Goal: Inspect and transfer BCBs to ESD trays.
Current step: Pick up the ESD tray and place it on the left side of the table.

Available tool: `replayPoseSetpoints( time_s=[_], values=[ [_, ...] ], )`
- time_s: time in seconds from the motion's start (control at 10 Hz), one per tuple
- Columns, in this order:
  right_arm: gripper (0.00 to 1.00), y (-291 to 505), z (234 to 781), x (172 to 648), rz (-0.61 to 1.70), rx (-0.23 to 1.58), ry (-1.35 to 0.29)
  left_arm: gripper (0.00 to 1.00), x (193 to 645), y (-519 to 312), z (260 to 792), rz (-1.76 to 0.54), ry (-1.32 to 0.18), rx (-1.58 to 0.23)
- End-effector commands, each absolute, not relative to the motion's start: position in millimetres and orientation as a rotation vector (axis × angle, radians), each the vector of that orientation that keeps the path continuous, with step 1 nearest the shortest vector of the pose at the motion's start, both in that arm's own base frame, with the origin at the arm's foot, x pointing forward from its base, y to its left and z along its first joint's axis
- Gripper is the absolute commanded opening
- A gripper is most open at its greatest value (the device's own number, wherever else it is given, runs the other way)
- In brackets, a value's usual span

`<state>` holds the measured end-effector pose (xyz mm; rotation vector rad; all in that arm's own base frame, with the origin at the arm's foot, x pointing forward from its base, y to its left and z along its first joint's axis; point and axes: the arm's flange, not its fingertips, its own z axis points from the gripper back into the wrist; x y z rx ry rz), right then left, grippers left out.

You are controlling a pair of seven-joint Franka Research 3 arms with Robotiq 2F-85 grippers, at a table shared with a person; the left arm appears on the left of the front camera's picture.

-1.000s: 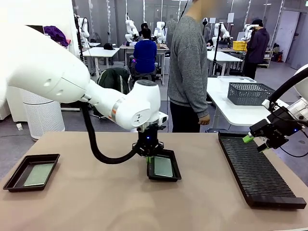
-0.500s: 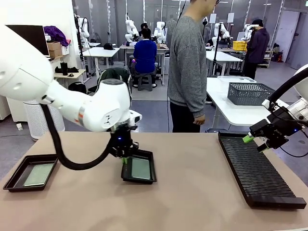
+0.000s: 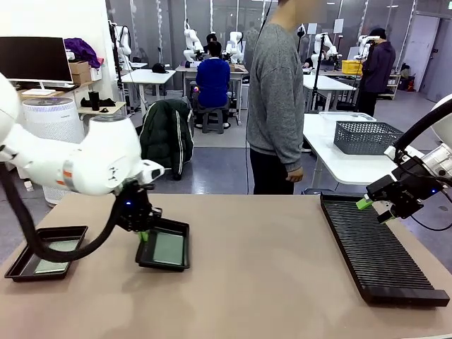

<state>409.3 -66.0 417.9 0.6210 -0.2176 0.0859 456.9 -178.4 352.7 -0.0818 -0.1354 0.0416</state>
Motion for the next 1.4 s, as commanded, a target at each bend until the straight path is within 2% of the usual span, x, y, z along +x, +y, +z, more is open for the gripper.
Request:
replayPoseSetpoints(
  time_s=[0.0,0.6,1.3],
  values=[
    [1.00,-65.0,417.3,409.0,0.066,0.621,-0.219,0.03,452.0,-140.9,353.6,0.035,-0.145,-0.116],
    [1.00,-65.0,417.3,409.0,0.066,0.621,-0.219,0.03,459.4,-67.5,357.8,0.031,-0.118,-0.107],
    [1.00,-65.0,417.3,409.0,0.066,0.621,-0.219,0.03,454.8,-36.5,343.6,0.054,-0.072,-0.081]
  ],
)
